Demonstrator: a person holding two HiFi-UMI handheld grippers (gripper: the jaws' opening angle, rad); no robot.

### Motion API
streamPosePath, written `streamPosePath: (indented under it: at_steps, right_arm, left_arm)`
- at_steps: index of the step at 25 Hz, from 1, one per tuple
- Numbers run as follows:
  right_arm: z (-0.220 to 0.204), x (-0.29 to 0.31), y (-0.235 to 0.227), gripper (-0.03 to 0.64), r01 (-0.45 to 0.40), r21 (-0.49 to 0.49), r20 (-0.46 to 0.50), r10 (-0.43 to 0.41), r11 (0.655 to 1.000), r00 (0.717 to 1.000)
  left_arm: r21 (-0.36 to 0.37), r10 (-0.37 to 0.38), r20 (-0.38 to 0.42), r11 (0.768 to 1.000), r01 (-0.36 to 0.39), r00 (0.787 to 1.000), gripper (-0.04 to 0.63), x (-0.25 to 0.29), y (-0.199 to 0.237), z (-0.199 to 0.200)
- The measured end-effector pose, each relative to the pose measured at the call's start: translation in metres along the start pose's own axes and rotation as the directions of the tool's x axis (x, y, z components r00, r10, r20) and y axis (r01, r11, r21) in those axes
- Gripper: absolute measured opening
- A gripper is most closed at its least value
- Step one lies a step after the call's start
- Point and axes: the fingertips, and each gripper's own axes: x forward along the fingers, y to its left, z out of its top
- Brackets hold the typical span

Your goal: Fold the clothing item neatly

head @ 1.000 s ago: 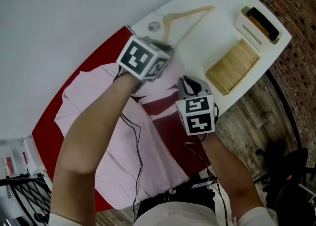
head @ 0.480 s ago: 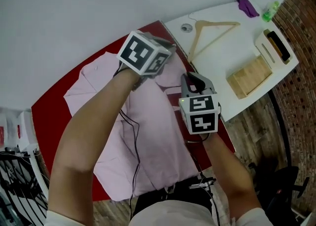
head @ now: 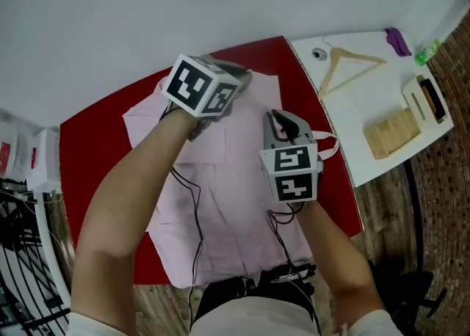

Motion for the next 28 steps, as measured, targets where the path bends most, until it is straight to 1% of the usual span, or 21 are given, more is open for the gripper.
streamPosePath:
  at_steps: [6,9,12,17,19,21,22,25,26,28]
  right_arm:
    - [0.014,0.01,0.063,0.046,-0.071,-0.062,0.016,0.072,0.996,0.997]
    - [0.016,0.017,0.102,0.046,-0.121,-0.101,0.013,0.123,0.988,0.992]
    - [0.011,0.025,0.139,0.046,-0.166,-0.145,0.001,0.168,0.975,0.986]
    - [-0.013,0.044,0.185,0.046,-0.213,-0.212,-0.052,0.207,0.954,0.977]
    - [-0.027,0.052,0.2,0.046,-0.226,-0.244,-0.075,0.214,0.943,0.974]
    - [-0.044,0.06,0.213,0.046,-0.243,-0.284,-0.106,0.222,0.928,0.969]
    - [-0.054,0.064,0.22,0.046,-0.256,-0.306,-0.126,0.227,0.917,0.966]
    - [-0.087,0.075,0.241,0.048,-0.305,-0.375,-0.191,0.248,0.875,0.95]
    - [-0.097,0.078,0.248,0.048,-0.322,-0.4,-0.209,0.257,0.858,0.944]
    - [-0.114,0.08,0.261,0.048,-0.358,-0.443,-0.238,0.277,0.822,0.931]
  left_arm:
    - [-0.079,0.052,0.044,0.996,-0.049,0.998,0.028,-0.056,0.029,-0.038]
    - [-0.124,0.087,0.052,0.989,-0.08,0.995,0.028,-0.083,0.045,-0.066]
    - [-0.189,0.123,0.06,0.976,-0.11,0.991,0.028,-0.105,0.059,-0.1]
    - [-0.293,0.144,0.062,0.949,-0.119,0.988,0.028,-0.119,0.079,-0.163]
    - [-0.337,0.147,0.066,0.934,-0.117,0.987,0.029,-0.117,0.086,-0.189]
    - [-0.393,0.155,0.062,0.912,-0.119,0.986,0.03,-0.114,0.091,-0.217]
    - [-0.423,0.159,0.058,0.898,-0.12,0.986,0.044,-0.112,0.094,-0.231]
    - [-0.502,0.171,0.045,0.856,-0.126,0.984,0.1,-0.111,0.102,-0.269]
    - [-0.52,0.175,0.04,0.844,-0.129,0.984,0.111,-0.111,0.105,-0.28]
    - [-0.542,0.182,0.029,0.829,-0.137,0.983,0.117,-0.114,0.109,-0.298]
